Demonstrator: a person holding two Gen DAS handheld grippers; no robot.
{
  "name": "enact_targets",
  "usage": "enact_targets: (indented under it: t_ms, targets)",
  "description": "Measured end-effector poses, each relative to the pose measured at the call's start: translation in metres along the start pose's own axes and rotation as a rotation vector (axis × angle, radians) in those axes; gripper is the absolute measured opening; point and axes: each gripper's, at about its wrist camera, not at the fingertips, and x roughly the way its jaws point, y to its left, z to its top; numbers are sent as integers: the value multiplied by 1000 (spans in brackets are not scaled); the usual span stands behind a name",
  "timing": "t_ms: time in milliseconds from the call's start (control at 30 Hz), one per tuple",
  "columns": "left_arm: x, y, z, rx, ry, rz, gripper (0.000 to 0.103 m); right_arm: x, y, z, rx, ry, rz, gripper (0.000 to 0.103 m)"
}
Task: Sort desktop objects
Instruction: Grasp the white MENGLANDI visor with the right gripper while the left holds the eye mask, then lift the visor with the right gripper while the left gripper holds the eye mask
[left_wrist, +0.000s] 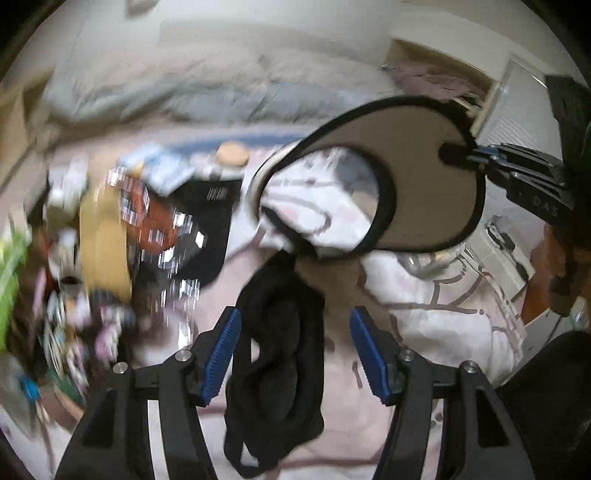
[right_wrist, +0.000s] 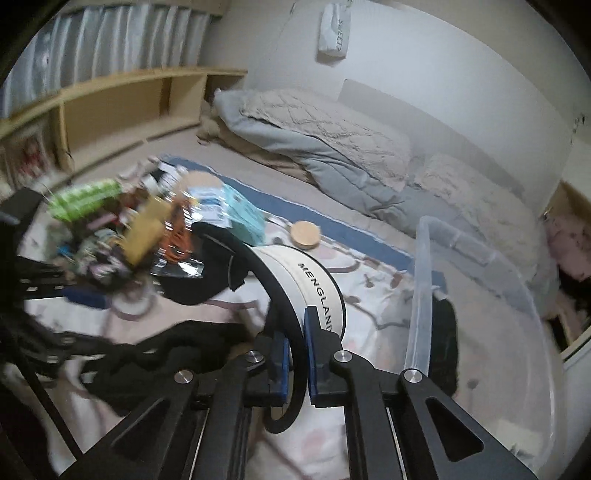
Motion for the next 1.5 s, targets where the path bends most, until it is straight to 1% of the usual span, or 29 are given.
enact_targets:
  t_ms: [133, 233, 300, 333, 433, 467, 500, 567, 700, 800, 867, 1000, 1133, 1167, 1200, 1233, 1267, 1300, 1367, 1433, 1500]
  targets:
    - [1, -15, 10, 46, -33, 28, 61, -12, -2, -9, 46, 16, 87, 8]
    - [-4, -25, 17, 110, -101, 65, 61, -23, -4, -19, 74, 39, 152, 8]
    - [-7, -33, 20, 174, -138, 80, 61, -32, -1, -25, 54, 39, 173, 8]
    - [-7, -38, 22, 202, -143, 84, 61, -37, 2, -27, 41, 39, 182, 8]
    - [-4, -44, 26, 228, -149, 64, 61, -43, 8, -33, 15, 44, 207, 8]
    - [-2, -46, 28, 234, -145, 56, 59, -45, 11, -35, 0, 44, 214, 8]
    - [0, -49, 30, 242, -139, 45, 44, -47, 14, -36, -19, 44, 219, 8]
    - [3, -55, 32, 257, -115, 11, 29, -49, 20, -38, -50, 43, 228, 8]
    - [7, -65, 29, 304, -91, 6, 26, -51, 27, -44, -108, 64, 208, 8]
    - [10, -73, 26, 334, -82, -1, 23, -48, 25, -49, -110, 92, 215, 9]
    - [11, -79, 25, 355, -82, -1, 22, -45, 21, -52, -105, 107, 200, 9]
    - [12, -86, 26, 367, -87, -10, 21, -41, 13, -56, -82, 119, 175, 9]
    - [12, -93, 25, 393, -88, -2, 22, -39, 13, -59, -105, 130, 152, 9]
    - [12, -93, 25, 389, -86, -6, 22, -38, 13, -60, -105, 130, 159, 9]
    - [10, -93, 26, 376, -90, -15, 27, -38, 10, -60, -91, 132, 169, 9]
    - [8, -92, 26, 362, -91, -26, 36, -37, 6, -60, -71, 135, 183, 9]
    - [5, -90, 25, 348, -94, -27, 63, -37, 2, -61, -49, 134, 190, 9]
    - [3, -89, 24, 345, -105, -19, 79, -37, -3, -61, -24, 130, 185, 8]
    - [0, -85, 21, 349, -106, -16, 79, -40, -17, -59, 38, 111, 172, 5]
    - [3, -77, 16, 330, -75, -1, 79, -44, -32, -58, 97, 91, 160, 5]
    - [9, -64, 12, 279, -30, -1, 80, -50, -45, -57, 137, 67, 140, 5]
